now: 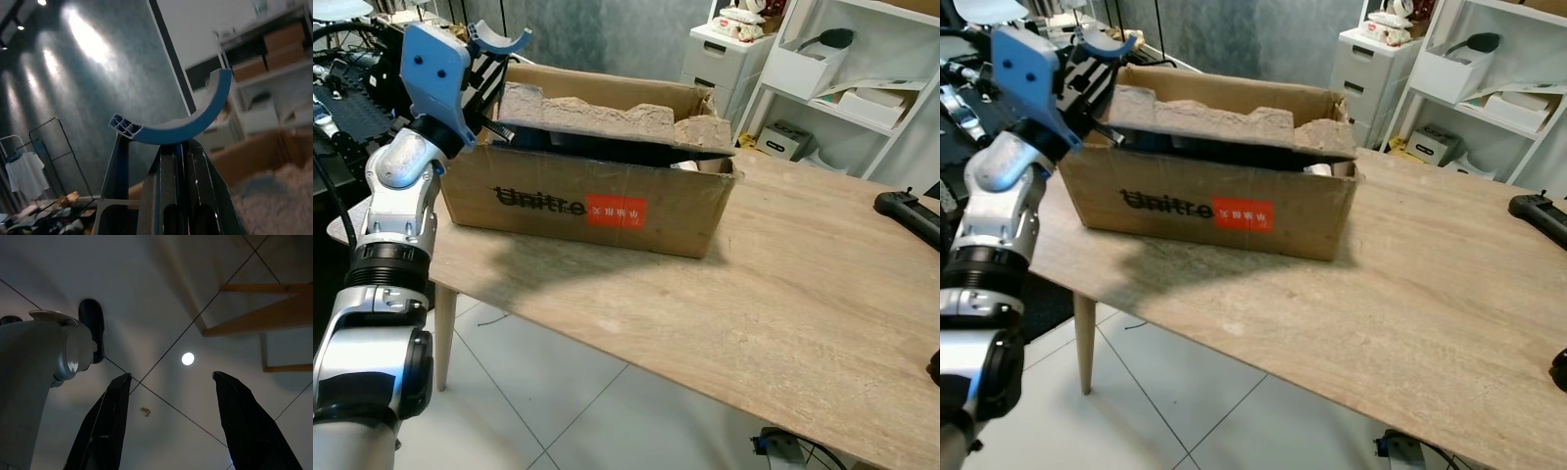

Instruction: Picking trash to rubbish bin

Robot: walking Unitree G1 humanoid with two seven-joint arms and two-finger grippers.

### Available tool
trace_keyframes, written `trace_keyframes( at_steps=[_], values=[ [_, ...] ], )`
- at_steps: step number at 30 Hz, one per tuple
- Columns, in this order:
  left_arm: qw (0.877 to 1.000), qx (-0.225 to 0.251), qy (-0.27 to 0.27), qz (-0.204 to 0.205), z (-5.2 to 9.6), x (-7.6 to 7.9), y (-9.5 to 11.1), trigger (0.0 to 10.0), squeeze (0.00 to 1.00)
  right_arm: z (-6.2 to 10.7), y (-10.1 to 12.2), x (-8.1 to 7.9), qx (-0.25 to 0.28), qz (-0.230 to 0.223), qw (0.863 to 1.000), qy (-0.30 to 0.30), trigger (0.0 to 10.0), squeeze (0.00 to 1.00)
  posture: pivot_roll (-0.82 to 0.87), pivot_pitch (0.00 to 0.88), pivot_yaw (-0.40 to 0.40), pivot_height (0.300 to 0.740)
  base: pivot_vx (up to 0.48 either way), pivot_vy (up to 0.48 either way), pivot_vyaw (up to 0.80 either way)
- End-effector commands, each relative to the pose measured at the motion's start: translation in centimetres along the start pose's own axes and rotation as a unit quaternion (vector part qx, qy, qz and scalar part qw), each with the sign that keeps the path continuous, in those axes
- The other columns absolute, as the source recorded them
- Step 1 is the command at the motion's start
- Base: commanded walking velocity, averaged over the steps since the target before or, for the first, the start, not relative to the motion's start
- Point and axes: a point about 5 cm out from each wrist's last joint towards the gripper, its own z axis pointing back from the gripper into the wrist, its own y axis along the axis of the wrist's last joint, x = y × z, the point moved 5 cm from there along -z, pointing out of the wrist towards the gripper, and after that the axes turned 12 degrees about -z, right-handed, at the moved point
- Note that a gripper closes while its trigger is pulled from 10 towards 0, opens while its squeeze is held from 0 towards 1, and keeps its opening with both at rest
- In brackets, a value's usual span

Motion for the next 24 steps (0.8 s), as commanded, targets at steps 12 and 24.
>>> trace_keyframes(
  at_steps=[12,24],
  values=[
    [0.997,0.046,0.057,-0.015,-0.4,-4.4,3.0,10.0,0.00,0.0,-0.6,-0.1,-0.007,-0.002,1.000,0.003,10.0,0.00,0.01,0.082,-0.036,0.740,0.000,0.000,0.00],
    [0.980,0.151,-0.100,0.079,-3.7,4.5,6.8,10.0,0.00,0.1,-1.1,-0.2,-0.011,-0.004,1.000,0.004,10.0,0.00,-0.01,0.089,-0.027,0.740,0.000,0.000,0.00]
  ],
)
